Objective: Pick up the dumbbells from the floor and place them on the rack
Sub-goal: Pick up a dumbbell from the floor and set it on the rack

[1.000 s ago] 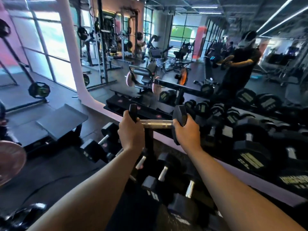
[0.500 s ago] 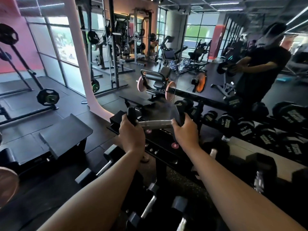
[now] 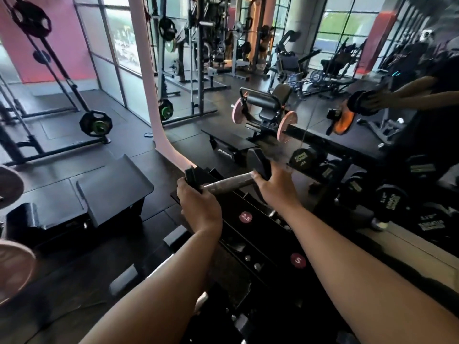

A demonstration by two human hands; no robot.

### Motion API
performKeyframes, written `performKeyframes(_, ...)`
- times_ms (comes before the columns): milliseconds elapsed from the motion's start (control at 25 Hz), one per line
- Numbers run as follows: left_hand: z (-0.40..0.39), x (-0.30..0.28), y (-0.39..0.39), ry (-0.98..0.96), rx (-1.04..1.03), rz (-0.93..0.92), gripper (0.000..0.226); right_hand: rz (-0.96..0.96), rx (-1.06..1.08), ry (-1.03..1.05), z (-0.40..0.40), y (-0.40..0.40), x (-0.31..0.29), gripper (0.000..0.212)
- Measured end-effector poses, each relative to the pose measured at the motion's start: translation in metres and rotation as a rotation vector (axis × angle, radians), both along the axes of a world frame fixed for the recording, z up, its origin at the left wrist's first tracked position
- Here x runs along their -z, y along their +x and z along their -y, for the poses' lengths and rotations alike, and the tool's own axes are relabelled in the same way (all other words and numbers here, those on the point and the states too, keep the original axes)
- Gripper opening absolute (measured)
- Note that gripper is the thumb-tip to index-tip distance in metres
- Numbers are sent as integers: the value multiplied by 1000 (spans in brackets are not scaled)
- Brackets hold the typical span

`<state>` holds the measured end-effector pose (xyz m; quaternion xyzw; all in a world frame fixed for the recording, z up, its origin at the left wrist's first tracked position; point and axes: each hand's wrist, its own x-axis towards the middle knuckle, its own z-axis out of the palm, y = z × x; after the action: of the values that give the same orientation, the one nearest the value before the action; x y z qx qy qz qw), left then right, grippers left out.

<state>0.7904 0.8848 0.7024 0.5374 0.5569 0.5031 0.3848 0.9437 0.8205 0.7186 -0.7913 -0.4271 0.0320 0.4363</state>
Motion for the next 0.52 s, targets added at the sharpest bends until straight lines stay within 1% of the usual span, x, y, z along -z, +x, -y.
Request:
performKeyframes(280, -122, 51, 55, -242, -70, -32, 34, -46, -86, -140, -158, 64, 57, 40)
performKeyframes(400, -160, 79, 72, -336, -98, -20, 39, -39, -143, -195, -206, 82, 81, 37)
performKeyframes(520, -189, 103, 83, -393, -102, -51, 49, -62, -170, -256, -241, 94, 111, 39)
